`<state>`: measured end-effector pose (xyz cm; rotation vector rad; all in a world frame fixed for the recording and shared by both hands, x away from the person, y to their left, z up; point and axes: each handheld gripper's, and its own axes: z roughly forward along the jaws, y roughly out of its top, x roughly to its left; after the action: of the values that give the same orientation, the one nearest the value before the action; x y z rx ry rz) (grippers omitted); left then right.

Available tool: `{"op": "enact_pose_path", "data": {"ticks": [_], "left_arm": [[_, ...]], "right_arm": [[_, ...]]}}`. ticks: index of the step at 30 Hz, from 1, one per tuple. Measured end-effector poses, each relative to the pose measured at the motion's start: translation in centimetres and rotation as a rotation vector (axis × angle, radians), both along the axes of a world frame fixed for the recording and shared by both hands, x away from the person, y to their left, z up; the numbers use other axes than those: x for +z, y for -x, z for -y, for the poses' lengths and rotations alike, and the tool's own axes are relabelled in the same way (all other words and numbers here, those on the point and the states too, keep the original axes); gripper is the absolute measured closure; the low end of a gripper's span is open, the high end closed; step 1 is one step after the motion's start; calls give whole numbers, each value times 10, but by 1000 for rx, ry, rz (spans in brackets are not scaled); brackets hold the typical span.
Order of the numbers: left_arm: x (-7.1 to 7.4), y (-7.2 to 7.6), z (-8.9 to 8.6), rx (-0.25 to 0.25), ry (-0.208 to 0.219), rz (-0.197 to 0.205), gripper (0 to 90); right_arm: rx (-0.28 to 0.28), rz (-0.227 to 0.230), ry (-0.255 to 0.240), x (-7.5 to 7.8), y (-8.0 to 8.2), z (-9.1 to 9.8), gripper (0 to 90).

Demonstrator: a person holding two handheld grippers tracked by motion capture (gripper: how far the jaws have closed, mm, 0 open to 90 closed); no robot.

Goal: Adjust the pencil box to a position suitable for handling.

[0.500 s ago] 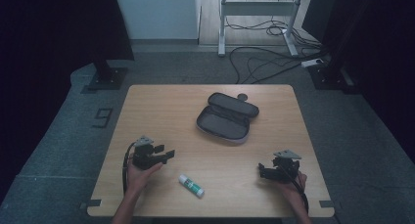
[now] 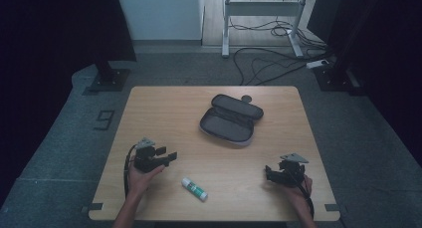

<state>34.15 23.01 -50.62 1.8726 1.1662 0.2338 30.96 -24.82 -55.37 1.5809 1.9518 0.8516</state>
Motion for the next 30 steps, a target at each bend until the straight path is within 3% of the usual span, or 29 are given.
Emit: {"op": "enact_pose_path", "data": {"ticks": [17,30], "left_arm": [[3,0,3,0,-10,16,401],[8,-9,10,-4,-13,22,401]], "right_arm": [[3,40,-44,8,2,-1,158],[43,71,-60,18,-4,-9,205]]}}
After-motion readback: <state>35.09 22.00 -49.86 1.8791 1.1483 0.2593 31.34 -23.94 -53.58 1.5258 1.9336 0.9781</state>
